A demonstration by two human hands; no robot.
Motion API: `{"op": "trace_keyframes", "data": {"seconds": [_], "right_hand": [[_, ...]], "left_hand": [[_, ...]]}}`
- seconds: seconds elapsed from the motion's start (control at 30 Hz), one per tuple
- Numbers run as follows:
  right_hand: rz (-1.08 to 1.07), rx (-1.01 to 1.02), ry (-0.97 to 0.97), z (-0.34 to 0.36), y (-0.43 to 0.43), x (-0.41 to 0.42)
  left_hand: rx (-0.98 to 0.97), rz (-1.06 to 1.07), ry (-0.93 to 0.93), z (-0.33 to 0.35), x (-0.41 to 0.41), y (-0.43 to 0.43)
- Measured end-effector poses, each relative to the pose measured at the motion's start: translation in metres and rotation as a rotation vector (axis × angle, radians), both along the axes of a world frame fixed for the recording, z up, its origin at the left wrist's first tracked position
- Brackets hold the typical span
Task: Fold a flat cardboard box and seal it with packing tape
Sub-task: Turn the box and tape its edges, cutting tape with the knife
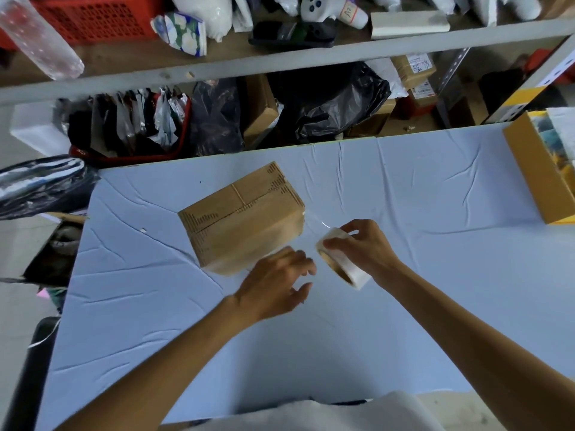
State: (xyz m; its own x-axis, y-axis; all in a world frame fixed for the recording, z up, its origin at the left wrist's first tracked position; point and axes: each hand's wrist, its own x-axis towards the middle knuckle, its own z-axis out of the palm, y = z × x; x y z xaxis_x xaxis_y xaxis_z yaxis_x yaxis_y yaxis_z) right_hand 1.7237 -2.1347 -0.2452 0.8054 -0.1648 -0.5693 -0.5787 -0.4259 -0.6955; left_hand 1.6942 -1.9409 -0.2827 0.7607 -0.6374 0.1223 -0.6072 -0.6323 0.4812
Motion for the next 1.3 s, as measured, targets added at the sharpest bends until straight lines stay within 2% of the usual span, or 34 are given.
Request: {"op": "trace_keyframes", "data": {"seconds": [0.1,0.2,0.27,0.3,0.4,0.43,0.47,0.57,0.63,0.8,0.9,1.03,1.07,1.23,1.3], "right_hand": [[0.008,-0.016,-0.001,0.000,0.000,0.001],[0.008,-0.026,-0.001,0.000,-0.001,0.001],[0.013,-0.029,-0.004,0.001,-0.002,0.001],[0.016,-0.029,-0.005,0.001,-0.002,0.001],[0.027,-0.026,-0.007,0.001,-0.004,0.004],[0.028,-0.019,-0.004,0.001,-0.004,0.004],[0.030,-0.015,-0.001,0.000,-0.003,0.005],[0.044,-0.021,-0.007,-0.003,-0.001,0.006],[0.046,-0.036,0.006,-0.006,-0.002,0.006],[0.052,-0.116,0.172,-0.023,-0.011,-0.010],[0.078,-0.086,0.112,-0.023,-0.015,-0.018],[0.030,0.278,-0.036,-0.019,-0.017,-0.035],[0.007,0.293,-0.043,-0.021,-0.016,-0.039],[0.047,-0.111,0.124,-0.032,-0.007,-0.038],[0.037,-0.095,0.091,-0.028,-0.010,-0.035]], "left_hand": [[0.177,0.135,0.308,-0.046,-0.020,0.004],[0.324,0.209,0.415,-0.064,-0.024,0.004],[0.289,0.199,0.378,-0.056,-0.026,-0.003],[0.203,0.170,0.293,-0.045,-0.026,-0.005],[-0.126,0.132,-0.206,-0.005,-0.006,-0.009],[-0.135,0.151,-0.311,0.007,0.010,-0.010],[-0.061,0.160,-0.327,0.017,0.029,-0.009],[0.293,0.161,-0.152,0.027,0.072,-0.006],[0.363,0.157,-0.124,0.019,0.081,-0.002],[0.297,0.093,-0.176,0.015,0.085,-0.008],[0.251,0.125,-0.149,0.017,0.085,-0.006],[0.183,0.135,-0.113,0.024,0.092,0.002],[0.172,0.134,-0.106,0.025,0.092,0.001],[0.174,0.119,-0.079,0.022,0.082,-0.005],[0.166,0.123,-0.063,0.026,0.084,-0.003]]}}
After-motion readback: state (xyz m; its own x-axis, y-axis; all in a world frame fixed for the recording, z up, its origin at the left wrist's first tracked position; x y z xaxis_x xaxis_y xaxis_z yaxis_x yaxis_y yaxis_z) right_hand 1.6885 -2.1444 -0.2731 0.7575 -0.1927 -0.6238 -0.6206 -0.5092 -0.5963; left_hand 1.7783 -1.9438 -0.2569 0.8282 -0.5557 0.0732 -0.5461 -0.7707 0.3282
